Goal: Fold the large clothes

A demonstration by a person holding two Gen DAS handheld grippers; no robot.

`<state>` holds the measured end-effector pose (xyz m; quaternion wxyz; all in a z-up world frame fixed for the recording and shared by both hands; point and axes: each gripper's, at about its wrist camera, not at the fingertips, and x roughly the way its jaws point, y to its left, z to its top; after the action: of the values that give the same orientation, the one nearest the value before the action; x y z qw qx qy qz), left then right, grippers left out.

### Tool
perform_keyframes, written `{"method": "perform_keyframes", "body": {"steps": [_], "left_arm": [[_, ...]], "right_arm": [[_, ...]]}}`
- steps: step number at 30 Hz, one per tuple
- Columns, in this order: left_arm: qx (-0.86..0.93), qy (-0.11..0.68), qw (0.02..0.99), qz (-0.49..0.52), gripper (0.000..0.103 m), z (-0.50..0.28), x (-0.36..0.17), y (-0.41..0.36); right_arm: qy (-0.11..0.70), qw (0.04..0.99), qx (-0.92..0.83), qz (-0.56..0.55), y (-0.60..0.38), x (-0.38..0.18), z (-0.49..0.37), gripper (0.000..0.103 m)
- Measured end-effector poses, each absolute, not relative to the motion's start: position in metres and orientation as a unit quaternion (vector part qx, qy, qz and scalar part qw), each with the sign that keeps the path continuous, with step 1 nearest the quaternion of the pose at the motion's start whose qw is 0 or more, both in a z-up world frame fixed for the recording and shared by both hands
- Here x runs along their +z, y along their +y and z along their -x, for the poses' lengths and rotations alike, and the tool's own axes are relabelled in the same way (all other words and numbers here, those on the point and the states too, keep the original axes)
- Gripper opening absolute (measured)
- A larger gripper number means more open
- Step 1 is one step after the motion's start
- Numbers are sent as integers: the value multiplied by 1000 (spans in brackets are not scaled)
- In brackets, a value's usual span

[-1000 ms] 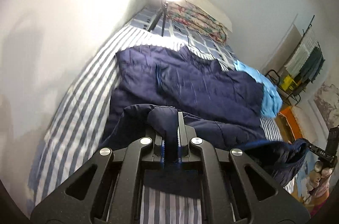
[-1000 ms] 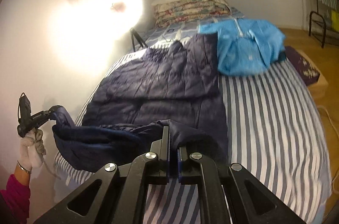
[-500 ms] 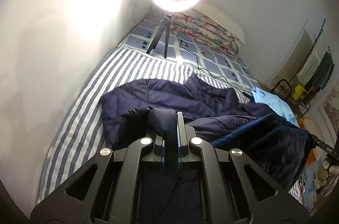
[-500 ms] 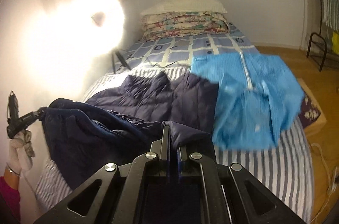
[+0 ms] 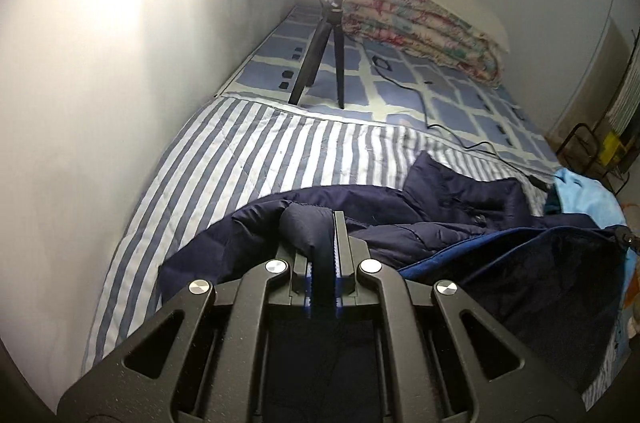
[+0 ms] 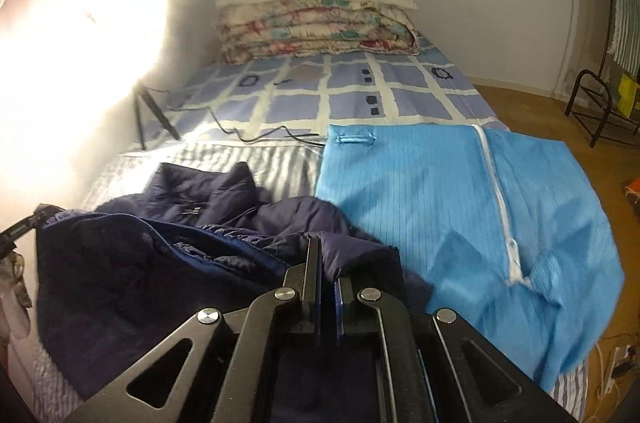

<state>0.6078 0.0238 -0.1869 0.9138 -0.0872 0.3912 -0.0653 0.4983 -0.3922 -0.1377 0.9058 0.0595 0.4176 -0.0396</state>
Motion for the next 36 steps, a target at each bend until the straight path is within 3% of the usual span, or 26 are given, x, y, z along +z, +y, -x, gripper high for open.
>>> {"method": "perform_keyframes", "body": {"steps": [9, 17, 24, 27, 30, 32, 35, 36], "left_arm": [[-44, 409, 910, 51, 6, -660, -228, 5], [-43, 431, 898, 79, 18, -681, -239, -1], [-73, 440, 882, 150, 21, -682, -221, 27], [-97, 458, 863, 191, 30, -688, -216, 38], [-133, 487, 824, 257, 46, -695, -215, 53], [-111, 487, 827, 259, 47, -693, -209, 60], [-82, 453, 859, 223, 47, -681, -185, 68], [-79, 446, 865, 216, 47, -677, -181, 68]], "right_arm": [[430, 900, -68, -26, -397, -162, -531, 1], [441, 894, -85, 0, -396, -173, -540, 2], [443, 893, -67, -43, -407, -168, -539, 12], [451, 889, -63, -51, -409, -168, -539, 14], [454, 887, -50, -76, -414, -164, -538, 20], [451, 886, -43, -94, -419, -160, -538, 23], [443, 891, -40, -89, -420, -149, -533, 30], [437, 895, -44, -79, -419, -144, -529, 40]]}}
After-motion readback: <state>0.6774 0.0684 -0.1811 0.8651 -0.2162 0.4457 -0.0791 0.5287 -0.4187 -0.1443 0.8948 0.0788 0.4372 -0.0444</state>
